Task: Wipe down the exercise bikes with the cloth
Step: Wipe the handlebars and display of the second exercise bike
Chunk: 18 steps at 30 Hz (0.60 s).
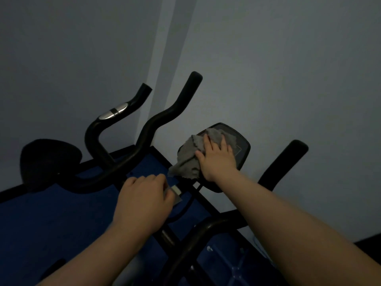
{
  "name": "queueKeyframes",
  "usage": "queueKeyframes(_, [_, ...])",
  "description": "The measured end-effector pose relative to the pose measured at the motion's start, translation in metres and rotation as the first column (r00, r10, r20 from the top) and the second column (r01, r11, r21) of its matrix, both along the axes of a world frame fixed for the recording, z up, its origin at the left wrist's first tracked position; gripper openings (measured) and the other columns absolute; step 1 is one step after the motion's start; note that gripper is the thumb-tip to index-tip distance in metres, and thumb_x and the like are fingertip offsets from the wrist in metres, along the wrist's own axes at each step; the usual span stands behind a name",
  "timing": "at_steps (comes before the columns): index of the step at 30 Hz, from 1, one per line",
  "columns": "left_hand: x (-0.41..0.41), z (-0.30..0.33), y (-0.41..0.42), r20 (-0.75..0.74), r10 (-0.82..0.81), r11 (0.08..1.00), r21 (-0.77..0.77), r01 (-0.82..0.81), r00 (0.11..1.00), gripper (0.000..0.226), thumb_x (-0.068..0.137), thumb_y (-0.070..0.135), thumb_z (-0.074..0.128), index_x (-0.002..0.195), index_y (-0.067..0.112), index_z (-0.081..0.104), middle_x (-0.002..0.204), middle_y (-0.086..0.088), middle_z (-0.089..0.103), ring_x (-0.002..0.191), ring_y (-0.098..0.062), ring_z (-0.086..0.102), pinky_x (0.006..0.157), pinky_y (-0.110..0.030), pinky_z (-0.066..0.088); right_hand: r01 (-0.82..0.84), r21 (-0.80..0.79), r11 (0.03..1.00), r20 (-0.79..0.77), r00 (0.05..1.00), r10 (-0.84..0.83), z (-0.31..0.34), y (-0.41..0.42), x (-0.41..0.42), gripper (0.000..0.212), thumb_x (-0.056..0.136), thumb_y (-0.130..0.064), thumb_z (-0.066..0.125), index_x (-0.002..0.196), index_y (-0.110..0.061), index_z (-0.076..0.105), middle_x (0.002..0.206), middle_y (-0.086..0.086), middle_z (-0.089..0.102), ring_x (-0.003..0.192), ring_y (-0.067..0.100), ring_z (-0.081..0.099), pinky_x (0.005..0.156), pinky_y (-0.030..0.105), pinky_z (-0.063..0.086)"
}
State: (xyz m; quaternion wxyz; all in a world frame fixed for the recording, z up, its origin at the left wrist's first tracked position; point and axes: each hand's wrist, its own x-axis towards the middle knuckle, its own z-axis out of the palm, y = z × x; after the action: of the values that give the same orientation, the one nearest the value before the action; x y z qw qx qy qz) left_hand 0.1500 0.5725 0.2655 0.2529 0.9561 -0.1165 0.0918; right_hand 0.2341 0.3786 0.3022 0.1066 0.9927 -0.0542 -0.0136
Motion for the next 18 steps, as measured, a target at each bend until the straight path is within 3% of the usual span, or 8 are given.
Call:
queueKeyframes(4, [0.001,0.001,-0.001,-0.006,-0.005,1.000,0.014,0.005,1.000,0.024,0.093,0.042,0.036,0.090,0.030,0.056,0.085,0.014,0.060,0.078,-0.007,0.055,0.084,-0.027,0.035,-0.073,0.011,0.997,0.210,0.975,0.069,0.023,-0.016,-0.019,0.058,0.097,-0.043,0.041,0.149,-0.022,0.025,0.154,0.002,0.025,0.132,0.031,0.030,0.100,0.042,0.036])
queueKeyframes(7, [0.000,0.001,-0.001,-0.022,-0.004,1.000,0.014,0.005,1.000,0.023,0.093,0.043,0.035,0.089,0.032,0.054,0.086,0.014,0.060,0.079,-0.006,0.054,0.084,-0.026,0.033,-0.064,-0.156,0.986,0.356,0.927,0.116,0.037,-0.019,-0.024,0.045,0.085,-0.049,0.055,0.118,-0.018,0.061,0.132,0.006,0.042,0.114,0.027,0.038,0.088,0.038,0.033])
queueKeyframes(9, [0.000,0.001,-0.002,-0.026,-0.009,1.000,0.011,0.009,1.000,0.023,0.094,0.043,0.035,0.090,0.032,0.054,0.088,0.014,0.060,0.080,-0.006,0.054,0.086,-0.026,0.033,-0.045,-0.275,0.960,0.381,0.912,0.152,0.045,-0.019,-0.022,0.049,0.080,-0.057,0.052,0.102,-0.018,0.069,0.116,0.005,0.045,0.107,0.025,0.037,0.081,0.037,0.027])
queueKeyframes(11, [-0.001,0.002,-0.001,-0.026,-0.008,1.000,0.000,0.008,1.000,0.023,0.094,0.043,0.035,0.091,0.031,0.055,0.089,0.014,0.061,0.081,-0.007,0.054,0.087,-0.026,0.034,-0.022,-0.295,0.955,0.363,0.922,0.133,0.050,-0.019,-0.018,0.062,0.082,-0.066,0.040,0.100,-0.016,0.072,0.110,0.005,0.046,0.106,0.024,0.036,0.081,0.038,0.027])
queueKeyframes(13, [0.000,0.002,-0.001,-0.018,-0.003,1.000,0.009,0.003,1.000,0.024,0.094,0.043,0.034,0.093,0.032,0.055,0.090,0.014,0.061,0.083,-0.006,0.055,0.088,-0.026,0.034,0.065,-0.126,0.990,0.351,0.936,-0.016,0.053,-0.018,-0.011,0.074,0.086,-0.071,0.027,0.099,-0.015,0.073,0.110,0.008,0.055,0.106,0.027,0.042,0.085,0.039,0.030])
queueKeyframes(14, [0.000,0.001,-0.001,-0.015,-0.001,1.000,0.011,0.001,1.000,0.025,0.094,0.043,0.034,0.094,0.032,0.056,0.091,0.015,0.062,0.084,-0.006,0.055,0.088,-0.026,0.035,0.119,0.056,0.991,0.335,0.933,-0.131,0.057,-0.017,-0.008,0.075,0.089,-0.069,0.022,0.099,-0.014,0.073,0.110,0.011,0.060,0.105,0.030,0.048,0.085,0.039,0.034])
queueKeyframes(16, [0.000,0.000,-0.001,-0.011,0.003,1.000,0.008,-0.003,1.000,0.025,0.094,0.042,0.034,0.095,0.031,0.056,0.092,0.015,0.062,0.084,-0.006,0.055,0.088,-0.026,0.034,0.204,0.392,0.897,0.301,0.893,-0.334,0.062,-0.018,-0.003,0.065,0.097,-0.054,0.024,0.099,-0.007,0.069,0.109,0.018,0.065,0.099,0.034,0.057,0.077,0.036,0.038])
queueKeyframes(18, [0.000,0.000,-0.001,-0.008,0.003,1.000,0.011,-0.003,1.000,0.025,0.094,0.042,0.034,0.095,0.030,0.057,0.092,0.015,0.063,0.084,-0.006,0.055,0.087,-0.026,0.034,0.250,0.414,0.875,0.304,0.868,-0.392,0.065,-0.021,0.003,0.047,0.100,-0.036,0.033,0.101,-0.003,0.067,0.111,0.021,0.064,0.099,0.036,0.059,0.074,0.034,0.039])
